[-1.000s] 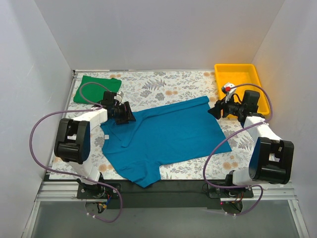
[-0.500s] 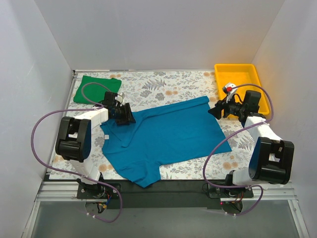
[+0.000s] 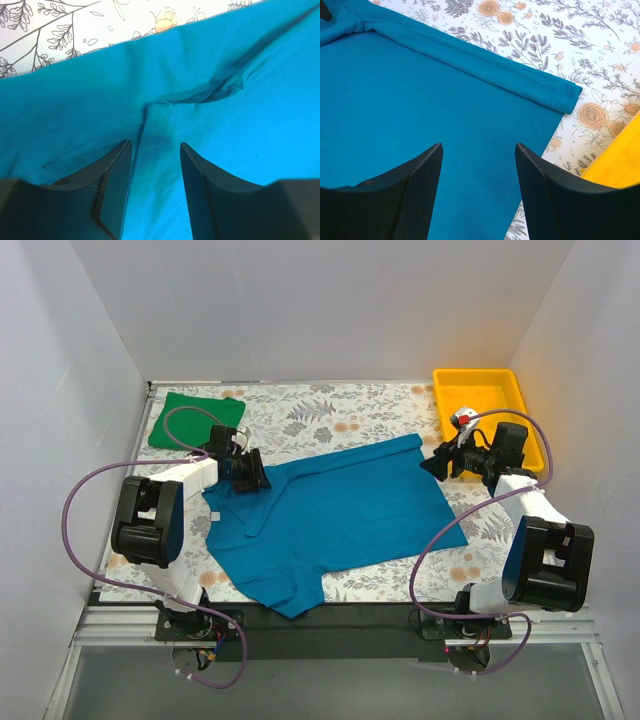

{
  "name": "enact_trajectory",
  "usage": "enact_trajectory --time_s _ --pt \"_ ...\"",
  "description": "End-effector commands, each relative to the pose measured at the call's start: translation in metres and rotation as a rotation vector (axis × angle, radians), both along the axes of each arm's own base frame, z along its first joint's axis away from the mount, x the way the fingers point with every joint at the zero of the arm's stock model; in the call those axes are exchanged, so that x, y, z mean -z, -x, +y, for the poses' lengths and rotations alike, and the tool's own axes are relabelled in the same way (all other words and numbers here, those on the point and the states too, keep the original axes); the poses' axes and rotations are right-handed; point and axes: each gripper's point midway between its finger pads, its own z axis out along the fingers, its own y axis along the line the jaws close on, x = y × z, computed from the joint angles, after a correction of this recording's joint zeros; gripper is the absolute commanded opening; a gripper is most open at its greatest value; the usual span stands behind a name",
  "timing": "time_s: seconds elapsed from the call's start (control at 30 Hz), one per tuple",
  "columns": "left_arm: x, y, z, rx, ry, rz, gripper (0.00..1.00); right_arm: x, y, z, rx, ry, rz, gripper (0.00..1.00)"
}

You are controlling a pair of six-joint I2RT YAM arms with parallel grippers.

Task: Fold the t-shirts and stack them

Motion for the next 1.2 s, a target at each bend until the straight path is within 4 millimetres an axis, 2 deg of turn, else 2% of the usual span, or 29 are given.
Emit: enact_trajectory --time_s 0.0,0.3,0.5,0.6,0.8,0.93,1.17 --pt "-0.008 0.004 -0.002 0.026 0.001 -0.023 0.41 -0.002 0.004 0.0 -0.009 -0.022 0.005 0.67" --pt "-0.015 0.008 -0.01 0.058 0.035 -0.029 0.31 -0.002 0.004 -0.002 -0.003 -0.029 0.007 0.67" --pt "-0.012 0.014 -0.013 0.076 0.051 -0.014 0.28 -0.003 0.004 -0.003 -0.002 -0.033 0.007 0.67" --pt "-0.01 0.013 -0.011 0.067 0.035 -0.017 0.28 -0.003 0.004 -0.005 0.0 -0.038 0.009 0.67" --pt "-0.027 -0.001 0.011 -0.027 -0.068 -0.106 0.37 -0.003 0.005 -0.006 0.001 -0.041 0.011 0.67" --pt "-0.033 -0.005 0.021 -0.057 -0.115 -0.142 0.39 -0.002 0.005 -0.006 0.0 -0.044 0.014 0.67" --pt "-0.02 0.003 0.013 -0.017 -0.087 -0.092 0.39 -0.002 0.005 -0.007 0.003 -0.046 0.015 0.67"
